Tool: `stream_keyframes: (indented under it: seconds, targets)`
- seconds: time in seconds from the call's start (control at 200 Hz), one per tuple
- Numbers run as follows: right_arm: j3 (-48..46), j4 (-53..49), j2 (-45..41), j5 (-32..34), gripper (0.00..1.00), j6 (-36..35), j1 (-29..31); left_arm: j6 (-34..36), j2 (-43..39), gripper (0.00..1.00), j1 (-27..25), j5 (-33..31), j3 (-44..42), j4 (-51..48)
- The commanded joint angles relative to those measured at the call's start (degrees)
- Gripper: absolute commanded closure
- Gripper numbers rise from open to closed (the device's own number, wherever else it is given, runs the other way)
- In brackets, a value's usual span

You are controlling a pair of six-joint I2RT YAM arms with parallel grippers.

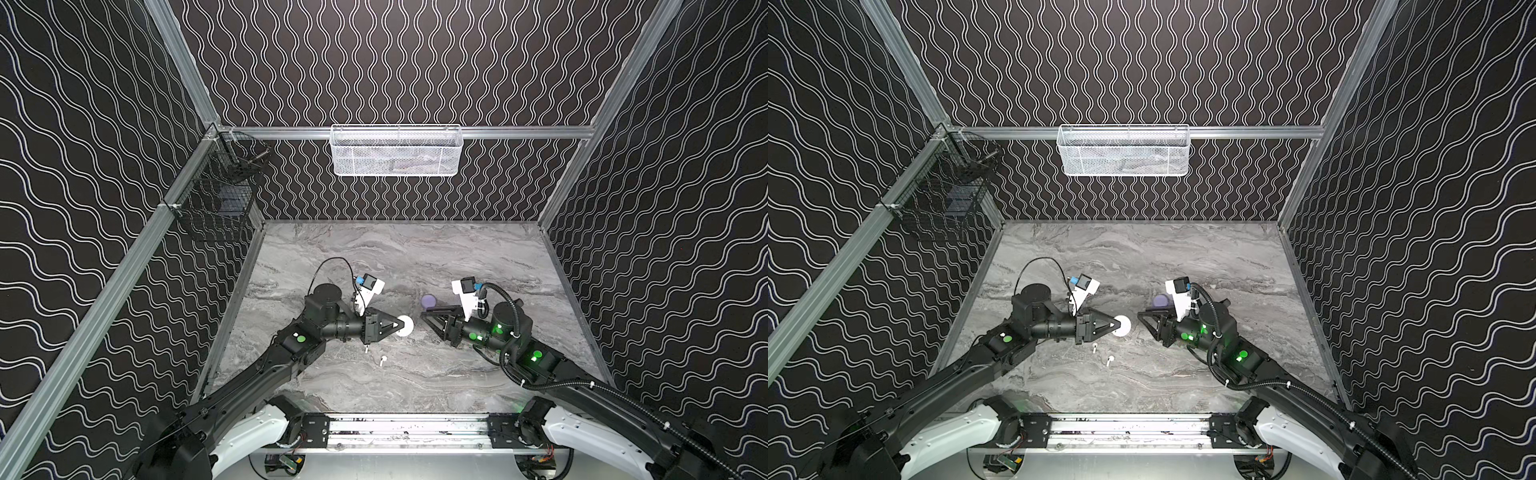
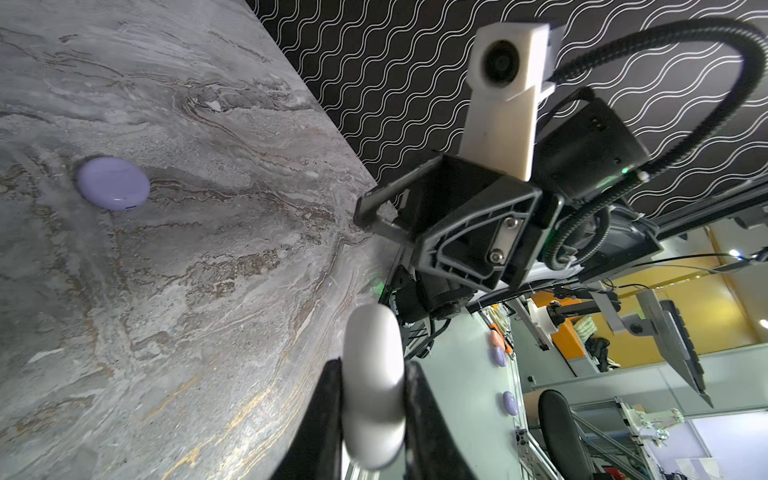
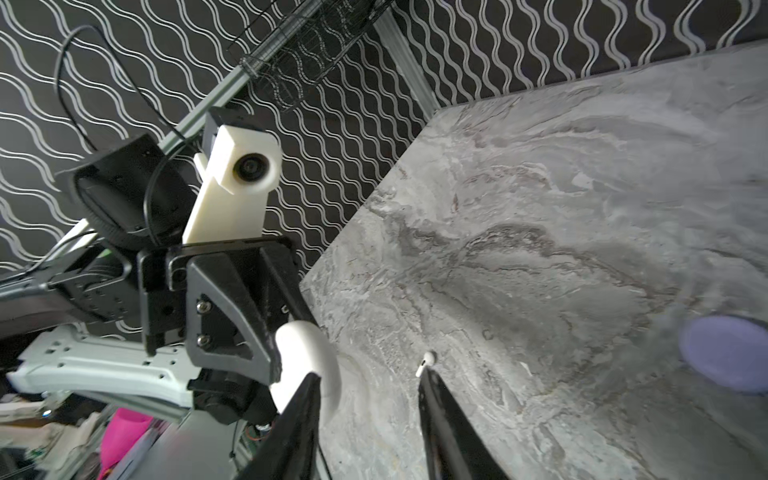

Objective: Insert the wireless bluetooth earbuds into the charging case

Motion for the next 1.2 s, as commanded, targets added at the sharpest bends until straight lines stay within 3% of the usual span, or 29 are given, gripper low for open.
stream_keyframes:
  seconds: [0.0,0.195,0.566,1.196]
  targets:
    - [-1.1,10.5,0.8,-10.2,0.59,4.9,-1.2,-0.4,-0.2,0.86,0.1,2.2,-0.1,4.6]
    - [-2.4,17.5,2.7,-17.0,0.6,8.0,-2.1,-1.2,-0.5,0.85,0.0,3.5,-0.3,6.4]
    - [-2.1,23.6,6.9,-23.8,0.62,10.2,-2.1,-4.2,-0.1,0.86,0.1,6.2,-1.5,12.5]
    - [-2.9,33.5,10.0,-28.7,0.71,15.5,-2.1,-6.0,1.2,0.85,-0.3,7.8,-1.9,16.1]
